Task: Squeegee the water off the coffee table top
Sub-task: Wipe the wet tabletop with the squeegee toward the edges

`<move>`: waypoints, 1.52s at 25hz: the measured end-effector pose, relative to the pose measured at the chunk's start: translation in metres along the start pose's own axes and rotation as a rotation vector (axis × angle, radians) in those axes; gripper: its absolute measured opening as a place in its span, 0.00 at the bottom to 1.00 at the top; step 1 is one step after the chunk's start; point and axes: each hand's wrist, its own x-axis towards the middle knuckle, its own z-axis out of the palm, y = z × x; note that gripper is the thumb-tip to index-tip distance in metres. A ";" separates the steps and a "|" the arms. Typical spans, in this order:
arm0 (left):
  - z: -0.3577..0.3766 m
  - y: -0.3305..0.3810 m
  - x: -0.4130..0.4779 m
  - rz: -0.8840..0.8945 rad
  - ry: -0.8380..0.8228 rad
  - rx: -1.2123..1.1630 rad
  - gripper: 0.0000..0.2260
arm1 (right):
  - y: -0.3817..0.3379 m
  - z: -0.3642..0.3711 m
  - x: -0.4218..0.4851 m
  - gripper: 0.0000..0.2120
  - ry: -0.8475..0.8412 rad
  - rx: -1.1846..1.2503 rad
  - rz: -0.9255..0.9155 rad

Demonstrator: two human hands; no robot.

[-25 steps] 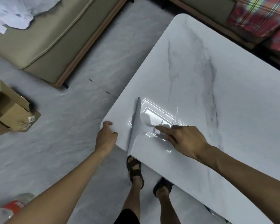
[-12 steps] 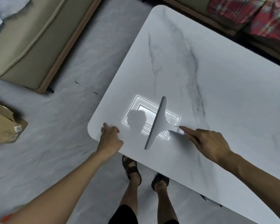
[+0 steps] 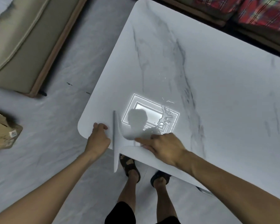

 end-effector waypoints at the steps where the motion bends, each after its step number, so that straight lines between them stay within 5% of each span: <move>1: 0.001 -0.001 -0.004 -0.006 -0.004 -0.017 0.19 | -0.007 0.007 0.008 0.18 -0.025 -0.016 -0.034; 14: 0.045 0.043 -0.029 -0.001 -0.205 -0.007 0.26 | 0.129 -0.026 -0.151 0.21 0.018 -0.200 0.287; 19: 0.040 0.054 -0.032 -0.078 -0.241 0.003 0.27 | 0.103 -0.027 -0.126 0.18 0.033 -0.141 0.086; 25: 0.038 0.040 -0.041 -0.035 0.025 -0.071 0.16 | 0.050 0.015 -0.055 0.20 -0.094 -0.133 -0.169; 31: 0.049 0.036 -0.045 0.001 0.052 -0.127 0.14 | 0.132 -0.014 -0.122 0.24 0.103 -0.083 0.065; 34: 0.048 0.044 -0.046 -0.073 0.126 -0.208 0.12 | 0.148 -0.031 -0.147 0.20 0.065 -0.167 0.229; 38: 0.031 0.032 -0.046 -0.103 0.315 -0.271 0.02 | 0.098 -0.033 -0.103 0.20 0.020 -0.179 0.066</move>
